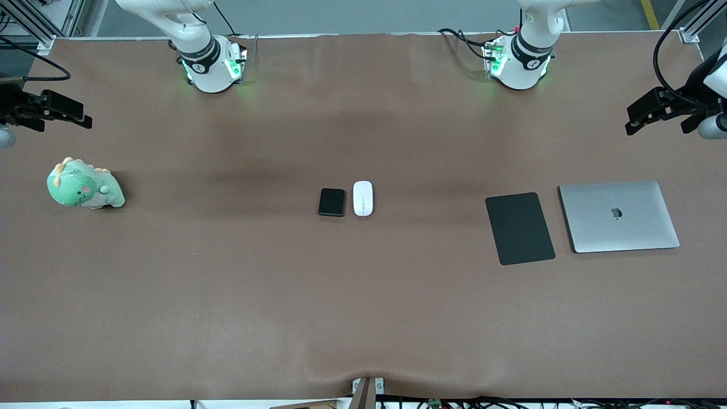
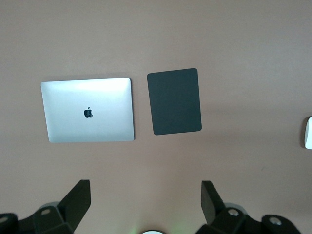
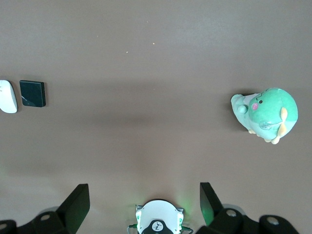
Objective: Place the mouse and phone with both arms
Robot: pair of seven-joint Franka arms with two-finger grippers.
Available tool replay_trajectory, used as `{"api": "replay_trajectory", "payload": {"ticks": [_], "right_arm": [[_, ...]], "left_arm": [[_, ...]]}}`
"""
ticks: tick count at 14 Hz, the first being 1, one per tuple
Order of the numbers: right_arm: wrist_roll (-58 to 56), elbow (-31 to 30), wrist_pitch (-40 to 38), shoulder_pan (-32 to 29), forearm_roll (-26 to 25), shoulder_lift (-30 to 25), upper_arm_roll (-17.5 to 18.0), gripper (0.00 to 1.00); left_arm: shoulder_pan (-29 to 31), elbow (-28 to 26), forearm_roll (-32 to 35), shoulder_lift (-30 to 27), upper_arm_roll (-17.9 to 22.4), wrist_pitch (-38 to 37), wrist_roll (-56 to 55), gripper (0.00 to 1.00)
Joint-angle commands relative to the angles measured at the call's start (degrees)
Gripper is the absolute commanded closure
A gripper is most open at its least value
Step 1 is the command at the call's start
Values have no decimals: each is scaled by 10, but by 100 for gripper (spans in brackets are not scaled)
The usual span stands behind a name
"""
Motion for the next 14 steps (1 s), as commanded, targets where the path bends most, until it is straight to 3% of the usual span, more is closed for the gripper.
{"api": "replay_trajectory", "payload": {"ticks": [1, 14], "right_arm": [[-7, 12, -11, -12, 10, 6, 4, 0], [-7, 12, -15, -21, 18, 9, 4, 0]], "left_arm": [[2, 2, 13, -3, -5, -3, 8, 0], [2, 3, 12, -2, -2, -3, 5, 0]]}}
